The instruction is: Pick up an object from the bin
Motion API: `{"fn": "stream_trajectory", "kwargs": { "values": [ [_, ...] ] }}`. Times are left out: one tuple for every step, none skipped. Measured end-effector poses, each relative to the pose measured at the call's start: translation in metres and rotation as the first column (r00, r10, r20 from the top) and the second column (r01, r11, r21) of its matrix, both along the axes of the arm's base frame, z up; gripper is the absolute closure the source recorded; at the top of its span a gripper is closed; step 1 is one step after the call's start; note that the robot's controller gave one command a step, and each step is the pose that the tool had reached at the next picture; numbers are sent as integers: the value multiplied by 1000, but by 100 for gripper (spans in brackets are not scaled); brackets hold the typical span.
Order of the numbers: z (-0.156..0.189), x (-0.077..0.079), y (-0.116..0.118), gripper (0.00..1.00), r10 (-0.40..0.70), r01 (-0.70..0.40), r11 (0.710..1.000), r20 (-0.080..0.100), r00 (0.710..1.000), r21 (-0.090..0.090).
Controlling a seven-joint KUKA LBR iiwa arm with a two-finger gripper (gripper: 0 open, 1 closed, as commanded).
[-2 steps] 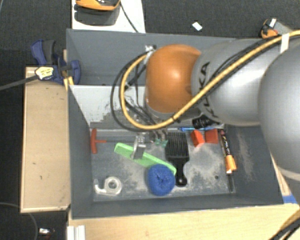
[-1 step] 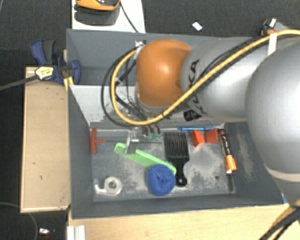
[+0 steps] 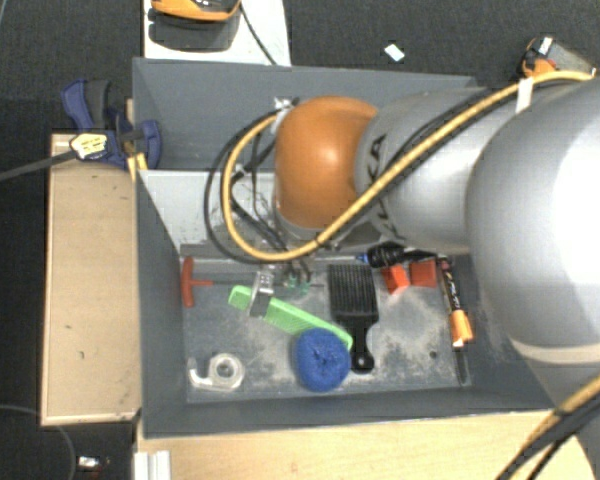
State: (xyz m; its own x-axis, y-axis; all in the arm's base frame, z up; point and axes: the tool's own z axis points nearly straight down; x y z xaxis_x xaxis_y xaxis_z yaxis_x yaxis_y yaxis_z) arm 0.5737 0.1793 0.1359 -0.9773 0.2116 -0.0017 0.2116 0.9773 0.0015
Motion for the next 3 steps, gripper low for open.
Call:
{"fn": "stream_trajectory", "kwargs": {
  "values": [
    [-49,14,-9,0,105,-105,994,17,994,3],
    [-66,10,-10,100,-137,137,991,9,991,6],
    [-66,10,-10,100,-137,137,991,9,991,6]
  ]
}}
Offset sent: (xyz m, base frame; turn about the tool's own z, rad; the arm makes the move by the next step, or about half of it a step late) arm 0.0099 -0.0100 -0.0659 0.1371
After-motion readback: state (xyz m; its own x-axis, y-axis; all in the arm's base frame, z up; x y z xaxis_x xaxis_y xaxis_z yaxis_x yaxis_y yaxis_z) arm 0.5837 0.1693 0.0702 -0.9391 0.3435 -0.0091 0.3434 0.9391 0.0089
